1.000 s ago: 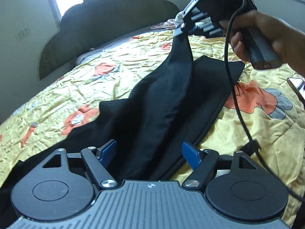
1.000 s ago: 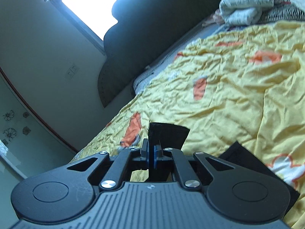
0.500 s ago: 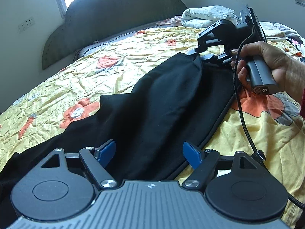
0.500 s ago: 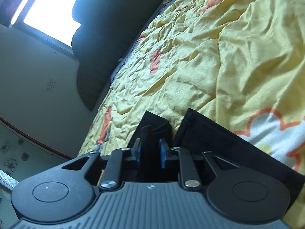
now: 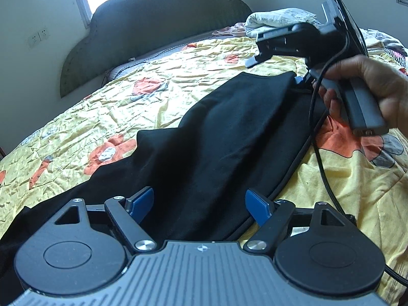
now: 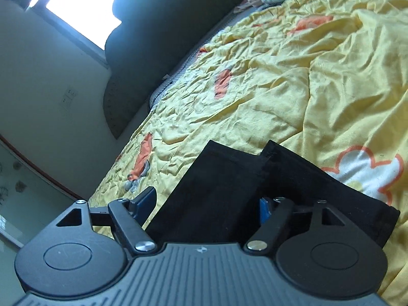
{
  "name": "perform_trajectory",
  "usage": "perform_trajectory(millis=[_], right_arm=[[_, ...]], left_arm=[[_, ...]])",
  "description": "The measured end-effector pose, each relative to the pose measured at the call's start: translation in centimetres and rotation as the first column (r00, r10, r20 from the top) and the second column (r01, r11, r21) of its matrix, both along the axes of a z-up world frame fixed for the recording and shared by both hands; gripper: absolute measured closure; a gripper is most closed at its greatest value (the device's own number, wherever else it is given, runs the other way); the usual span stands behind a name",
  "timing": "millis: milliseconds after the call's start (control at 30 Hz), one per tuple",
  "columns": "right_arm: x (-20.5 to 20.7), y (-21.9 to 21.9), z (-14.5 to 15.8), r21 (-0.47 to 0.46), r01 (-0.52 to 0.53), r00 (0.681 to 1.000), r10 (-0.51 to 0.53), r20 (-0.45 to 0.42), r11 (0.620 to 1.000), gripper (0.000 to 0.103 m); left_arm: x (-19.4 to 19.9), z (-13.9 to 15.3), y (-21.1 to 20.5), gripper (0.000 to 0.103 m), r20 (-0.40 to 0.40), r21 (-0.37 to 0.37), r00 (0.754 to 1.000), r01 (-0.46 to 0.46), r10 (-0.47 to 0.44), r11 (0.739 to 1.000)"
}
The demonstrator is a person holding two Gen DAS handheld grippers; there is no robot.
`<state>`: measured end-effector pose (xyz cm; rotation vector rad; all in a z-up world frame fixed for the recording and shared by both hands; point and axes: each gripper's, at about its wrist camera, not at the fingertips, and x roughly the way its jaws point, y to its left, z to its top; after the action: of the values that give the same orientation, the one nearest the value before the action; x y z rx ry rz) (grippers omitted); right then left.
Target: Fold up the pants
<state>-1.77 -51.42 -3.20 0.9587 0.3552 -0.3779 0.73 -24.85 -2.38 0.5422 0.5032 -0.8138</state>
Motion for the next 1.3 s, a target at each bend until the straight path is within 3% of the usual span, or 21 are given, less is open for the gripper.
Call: perform_trajectory(millis=[100,133,167,200,233,333,467,600,667,767,833,867,967,1033,1100,1133,1167,1233,1300], right_arm=[[0.4,-0.1,-0.4,-0.027,-0.002,1.0,0.002,0.009,1.0,0.028],[0.7,-0.4,-0.5,-0.038,0.004,1.0,-0.004,0.0,0.999,0.044],[0.8,-0.5,-0.5,-0.055,0.008,1.0,-0.01,-0.028,0.998,0.079],[1.1,-0.8,-0.7,-0.055,0.011,0.998,-0.014,-0.058,0.998,0.094],[1.0,-1.2,-1.2,-0.029,0.016,0.998,-0.018,-0.06,0.999,0.099],[0.2,-1.5,-0.9,0.007,0.014,1.0,-0.014,-0.011,1.0,0.1],[-0.4,-1.0,2.2,0.035,-0.031,0.993,0.027,0.112,0.999,0.1],[0.2,-0.5,5.7,0.039,-0.094,0.973,0.084,0.217,0.995,0.1],[0.4,-0.4,7.0,0.045,-0.12,0.964,0.106,0.243,0.992,0.1],[0.8,-0.3,7.8,0.059,-0.145,0.956,0.124,0.267,0.988,0.1],[1.2,-0.3,8.3,0.039,-0.147,0.958,0.132,0.254,0.988,0.1],[1.1,-0.3,8.3,0.034,-0.15,0.959,0.137,0.246,0.988,0.1],[1.5,-0.5,9.1,-0.035,-0.137,0.969,0.141,0.205,0.99,0.099],[0.9,0.1,10.6,-0.165,-0.106,0.97,0.139,0.201,0.981,0.099],[-0.9,1.2,11.9,-0.306,-0.079,0.963,0.152,0.222,0.949,0.099],[-1.7,1.4,11.8,-0.328,-0.07,0.965,0.147,0.217,0.942,0.099],[-2.2,1.3,11.2,-0.337,-0.061,0.976,0.126,0.175,0.94,0.099],[-2.6,0.9,8.9,-0.376,-0.051,0.998,0.056,0.001,0.925,0.099],[-3.3,-0.3,5.6,-0.331,-0.048,0.992,0.007,-0.123,0.942,0.099]], left_arm=[[0.1,0.0,-0.1,0.021,0.004,0.0,1.0,-0.004,0.004,1.0],[0.1,0.0,-0.1,0.021,0.006,0.001,1.0,-0.005,0.005,1.0],[0.0,0.0,-0.2,0.021,0.009,0.001,1.0,-0.004,0.004,1.0],[0.0,0.0,-0.2,0.021,0.014,0.001,1.0,0.002,-0.002,1.0],[-0.1,0.1,-0.2,0.021,0.021,0.003,1.0,0.01,-0.01,1.0],[-0.6,0.1,-0.5,0.021,0.053,0.012,0.998,0.036,-0.037,0.999],[-0.9,-0.1,-1.7,0.022,0.068,0.024,0.996,0.058,-0.059,0.998],[-0.6,-0.3,-2.5,0.029,0.08,0.022,0.996,0.035,-0.037,0.999],[-0.3,-0.5,-2.7,0.037,0.07,0.02,0.997,0.024,-0.025,1.0],[0.0,-0.8,-2.8,0.063,0.055,0.023,0.998,0.023,-0.024,0.999],[0.1,-0.7,-2.7,0.085,0.033,0.014,0.999,0.02,-0.02,1.0],[0.3,-0.6,-2.6,0.089,0.027,0.005,1.0,0.01,-0.01,1.0],[0.6,0.6,-2.3,0.091,0.083,-0.048,0.994,-0.061,0.065,0.997],[0.6,2.0,-1.8,0.091,0.122,-0.116,0.987,-0.087,0.101,0.989],[0.6,2.6,-1.6,0.091,0.107,-0.141,0.989,-0.084,0.1,0.986],[0.6,2.3,-1.8,0.091,0.082,-0.124,0.993,-0.069,0.079,0.99],[0.5,1.6,-2.0,0.091,0.047,-0.098,0.998,-0.047,0.052,0.994],[0.2,0.1,-2.5,0.091,0.009,-0.047,1.0,-0.013,0.013,0.999],[-0.4,-1.0,-2.9,0.091,0.017,-0.011,1.0,-0.001,0.001,1.0]])
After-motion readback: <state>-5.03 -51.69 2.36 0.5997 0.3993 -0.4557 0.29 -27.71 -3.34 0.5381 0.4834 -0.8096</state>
